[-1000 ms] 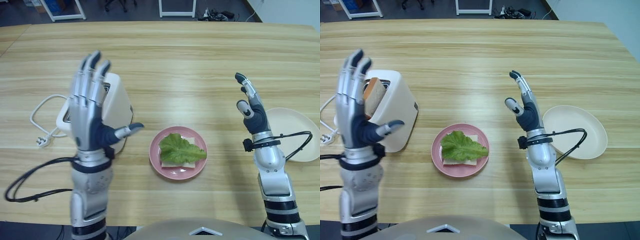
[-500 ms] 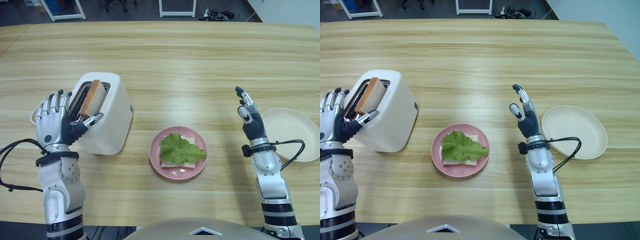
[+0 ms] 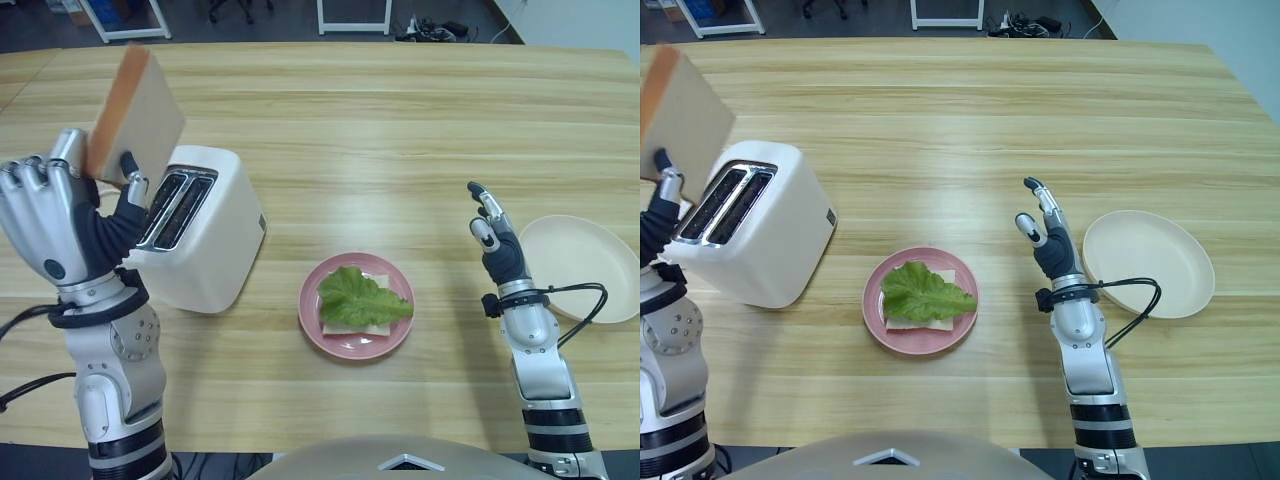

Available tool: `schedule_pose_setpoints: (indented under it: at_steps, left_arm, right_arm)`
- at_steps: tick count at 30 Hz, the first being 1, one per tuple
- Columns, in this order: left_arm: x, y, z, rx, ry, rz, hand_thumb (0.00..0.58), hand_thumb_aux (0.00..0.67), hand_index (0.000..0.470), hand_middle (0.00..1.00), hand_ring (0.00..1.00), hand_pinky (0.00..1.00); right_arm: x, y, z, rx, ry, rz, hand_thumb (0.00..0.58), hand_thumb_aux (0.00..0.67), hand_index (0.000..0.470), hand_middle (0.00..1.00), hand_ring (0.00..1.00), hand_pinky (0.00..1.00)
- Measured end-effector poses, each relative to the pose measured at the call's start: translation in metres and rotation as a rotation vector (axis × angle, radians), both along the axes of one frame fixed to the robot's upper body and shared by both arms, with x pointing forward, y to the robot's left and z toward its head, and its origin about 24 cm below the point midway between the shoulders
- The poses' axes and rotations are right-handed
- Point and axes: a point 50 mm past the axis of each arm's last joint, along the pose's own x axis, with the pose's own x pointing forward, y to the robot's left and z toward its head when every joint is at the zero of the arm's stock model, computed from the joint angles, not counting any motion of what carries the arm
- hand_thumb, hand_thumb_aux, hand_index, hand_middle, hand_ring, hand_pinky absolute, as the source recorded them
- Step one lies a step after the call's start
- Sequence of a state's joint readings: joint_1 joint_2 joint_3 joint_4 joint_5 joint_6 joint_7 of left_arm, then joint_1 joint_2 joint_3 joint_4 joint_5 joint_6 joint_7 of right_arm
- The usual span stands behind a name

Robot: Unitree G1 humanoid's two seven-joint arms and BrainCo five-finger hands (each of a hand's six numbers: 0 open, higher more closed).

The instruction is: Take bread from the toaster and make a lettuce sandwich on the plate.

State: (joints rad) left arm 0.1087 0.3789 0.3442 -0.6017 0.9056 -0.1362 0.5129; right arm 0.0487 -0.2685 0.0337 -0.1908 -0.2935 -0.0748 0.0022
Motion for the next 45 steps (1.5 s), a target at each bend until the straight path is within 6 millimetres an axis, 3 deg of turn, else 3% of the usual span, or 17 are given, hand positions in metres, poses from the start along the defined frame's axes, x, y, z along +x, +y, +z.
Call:
schedule_pose_setpoints:
  at_steps: [2, 5, 8, 11, 13, 16, 23, 29, 45]
  left_arm:
    - [-0.008, -0.014, 0.007, -0.073, -0.067, -0.213, 0.58, 0.67, 0.47, 1.0, 1.0, 1.0]
    - [-0.004, -0.033, 0.002, -0.255, 0.038, -0.558, 0.58, 0.67, 0.47, 1.0, 1.0, 1.0]
    - [0.008, -0.052, -0.015, -0.447, 0.262, -0.887, 0.58, 0.67, 0.47, 1.0, 1.0, 1.0]
    - [0.035, -0.071, -0.063, -0.651, 0.722, -1.124, 0.58, 0.67, 0.47, 1.0, 1.0, 1.0]
    - [0.049, -0.082, -0.107, -0.726, 1.059, -1.109, 0.58, 0.67, 0.47, 1.0, 1.0, 1.0]
    - [0.06, -0.09, -0.122, -0.711, 1.22, -1.119, 0.58, 0.67, 0.47, 1.0, 1.0, 1.0]
    - [0.083, -0.084, -0.112, -0.549, 1.377, -1.159, 0.58, 0.67, 0.47, 1.0, 1.0, 1.0]
    - [0.086, -0.078, -0.106, -0.487, 1.431, -1.17, 0.58, 0.67, 0.47, 1.0, 1.0, 1.0]
    - [0.106, -0.086, -0.151, -0.462, 1.719, -1.148, 0.58, 0.67, 0.47, 1.0, 1.0, 1.0]
  right_arm:
    - [0.0, 0.0, -0.001, 0.001, 0.002, -0.002, 0.0, 0.0, 0.0, 0.0, 0.0, 0.0]
    - [0.0, 0.0, -0.004, 0.005, 0.013, -0.007, 0.0, 0.0, 0.0, 0.0, 0.0, 0.0]
    - [0.001, -0.001, -0.007, 0.007, 0.027, -0.013, 0.0, 0.0, 0.0, 0.0, 0.0, 0.0]
    - [0.003, -0.004, -0.013, 0.01, 0.048, -0.026, 0.0, 0.0, 0.0, 0.0, 0.0, 0.0]
    - [0.006, -0.009, -0.018, 0.01, 0.064, -0.043, 0.0, 0.0, 0.0, 0.0, 0.0, 0.0]
    - [0.007, -0.012, -0.024, 0.009, 0.081, -0.053, 0.0, 0.0, 0.0, 0.0, 0.0, 0.0]
    - [0.008, -0.012, -0.032, 0.009, 0.106, -0.053, 0.0, 0.0, 0.0, 0.0, 0.0, 0.0]
    - [0.007, -0.012, -0.036, 0.007, 0.117, -0.051, 0.0, 0.0, 0.0, 0.0, 0.0, 0.0]
    - [0.004, -0.006, -0.037, -0.026, 0.118, -0.016, 0.0, 0.0, 0.0, 0.0, 0.0, 0.0]
